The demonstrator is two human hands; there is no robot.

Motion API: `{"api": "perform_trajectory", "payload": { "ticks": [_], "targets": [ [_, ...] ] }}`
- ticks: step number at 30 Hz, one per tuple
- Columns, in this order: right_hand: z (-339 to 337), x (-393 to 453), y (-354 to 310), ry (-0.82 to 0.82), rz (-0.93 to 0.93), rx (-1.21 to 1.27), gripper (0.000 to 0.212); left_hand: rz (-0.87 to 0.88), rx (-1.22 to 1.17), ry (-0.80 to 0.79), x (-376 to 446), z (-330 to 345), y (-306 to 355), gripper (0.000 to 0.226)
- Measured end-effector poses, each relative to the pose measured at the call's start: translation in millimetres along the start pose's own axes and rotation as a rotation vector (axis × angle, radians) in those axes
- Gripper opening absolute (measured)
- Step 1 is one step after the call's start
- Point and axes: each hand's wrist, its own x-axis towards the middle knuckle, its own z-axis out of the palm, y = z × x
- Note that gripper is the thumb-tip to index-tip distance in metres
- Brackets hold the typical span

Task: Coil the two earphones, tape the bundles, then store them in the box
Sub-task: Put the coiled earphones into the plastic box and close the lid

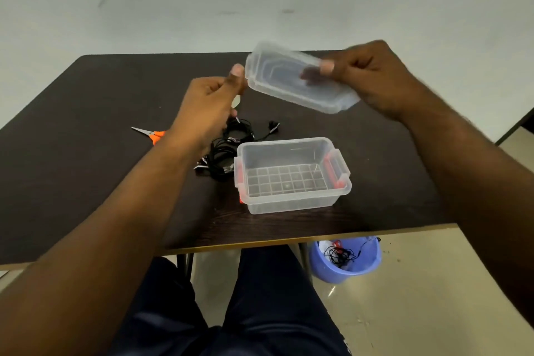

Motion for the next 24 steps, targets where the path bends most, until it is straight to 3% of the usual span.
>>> {"api": "perform_trajectory", "payload": {
  "ticks": [2, 7, 10, 12, 14, 19, 21, 24],
  "targets": [
    [1.0, 14.0, 17.8, 0.144, 0.035, 0.063, 0.034, -0.032, 0.013, -0.066, 26.5, 14.5, -3.7, 0.041],
    [11.8, 35.9, 80.7, 0.368, 0.348, 0.303, 0.035, -0.105, 0.167, -0.244, 82.9, 42.8, -23.3, 0.012],
    [18.2, 41.5, 113.2, 0.488, 0.545, 0.444, 0.027, -0.146, 0.359, -0.304, 98.5, 46.7, -35.9, 0.046],
    [23.6, 44.2, 128.5, 0.539, 0.654, 0.355, 0.024, -0.045, 0.447, -0.25, 97.5, 43.5, -39.6, 0.048],
    [24.6, 43.2, 137.7, 0.536, 0.688, 0.026, 0.034, 0.102, 0.488, -0.226, 89.3, 38.3, -39.3, 0.036],
    [33.8, 45.8, 111.4, 0.186, 0.494, -1.045, 0.029, 0.286, 0.448, -0.18, 56.2, 8.0, -37.3, 0.015],
    [39.5, 56.2, 90.1, 0.039, 0.314, -1.001, 0.028, 0.257, 0.408, -0.236, 42.3, -11.4, -36.1, 0.009],
    [60.3, 68.3, 54.2, -0.326, 0.068, -0.636, 0.021, 0.117, 0.405, -0.356, 24.2, -33.3, -37.7, 0.011]
  ]
}}
